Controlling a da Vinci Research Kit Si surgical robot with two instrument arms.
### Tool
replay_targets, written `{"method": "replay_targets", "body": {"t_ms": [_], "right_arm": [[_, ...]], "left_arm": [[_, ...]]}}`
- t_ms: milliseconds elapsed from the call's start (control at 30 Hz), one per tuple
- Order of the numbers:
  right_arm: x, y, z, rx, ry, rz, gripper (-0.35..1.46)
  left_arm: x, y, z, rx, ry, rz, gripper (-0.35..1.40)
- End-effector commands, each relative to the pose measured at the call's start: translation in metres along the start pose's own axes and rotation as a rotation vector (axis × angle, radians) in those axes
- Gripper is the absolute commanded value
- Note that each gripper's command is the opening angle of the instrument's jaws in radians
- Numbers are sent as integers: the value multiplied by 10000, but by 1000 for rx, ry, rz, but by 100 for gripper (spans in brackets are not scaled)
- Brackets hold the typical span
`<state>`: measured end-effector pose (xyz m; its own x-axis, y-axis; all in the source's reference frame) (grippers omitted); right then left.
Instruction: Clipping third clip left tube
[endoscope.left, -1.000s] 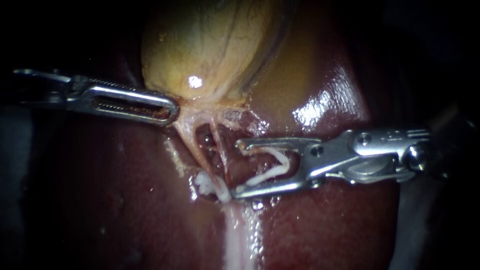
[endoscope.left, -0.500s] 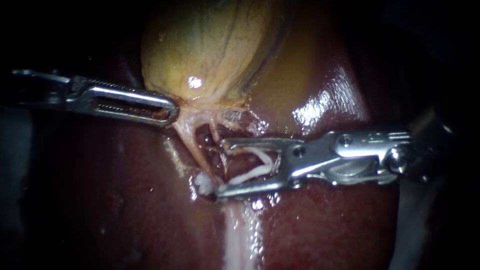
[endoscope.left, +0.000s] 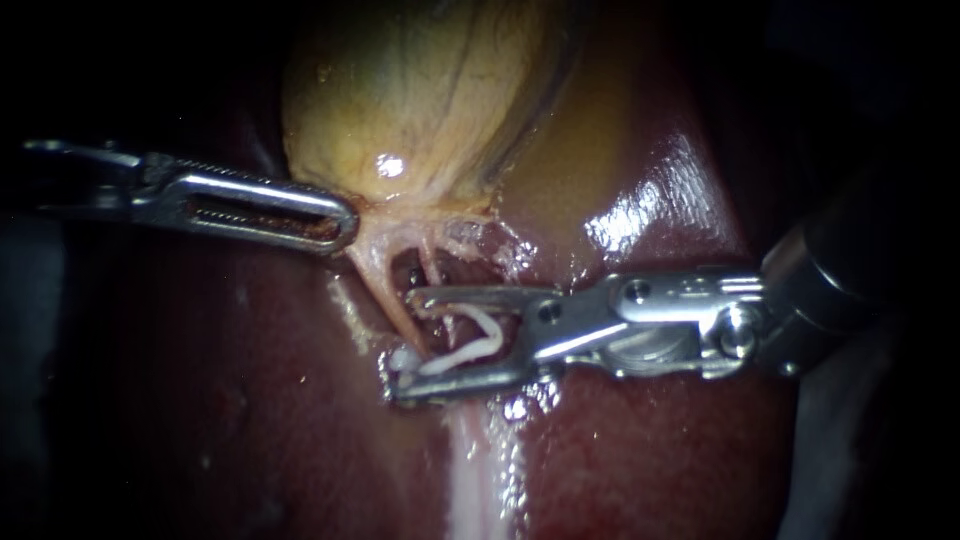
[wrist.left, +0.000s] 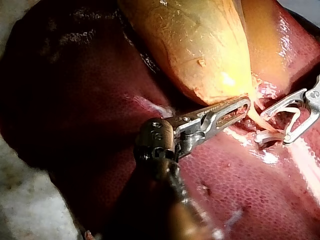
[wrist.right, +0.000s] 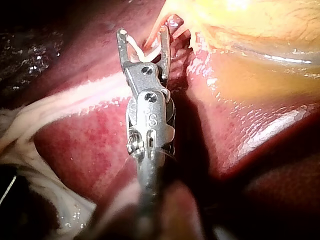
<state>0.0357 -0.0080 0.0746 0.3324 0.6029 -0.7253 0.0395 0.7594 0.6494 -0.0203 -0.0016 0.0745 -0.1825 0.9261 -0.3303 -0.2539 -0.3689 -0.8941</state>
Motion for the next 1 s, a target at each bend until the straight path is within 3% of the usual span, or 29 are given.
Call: {"method": "replay_targets", "body": {"t_ms": [33,567,1000], "right_arm": [[0,0,3,-2,1,5,50],[2,15,36,7,2,107,50],[9,28,53,69,94,212,50]], "left_arm": [[0,0,0,1,0,0,-35],[1,2,3,3,2,-1,-35],[1,3,6,4,3,-1,-35]]}}
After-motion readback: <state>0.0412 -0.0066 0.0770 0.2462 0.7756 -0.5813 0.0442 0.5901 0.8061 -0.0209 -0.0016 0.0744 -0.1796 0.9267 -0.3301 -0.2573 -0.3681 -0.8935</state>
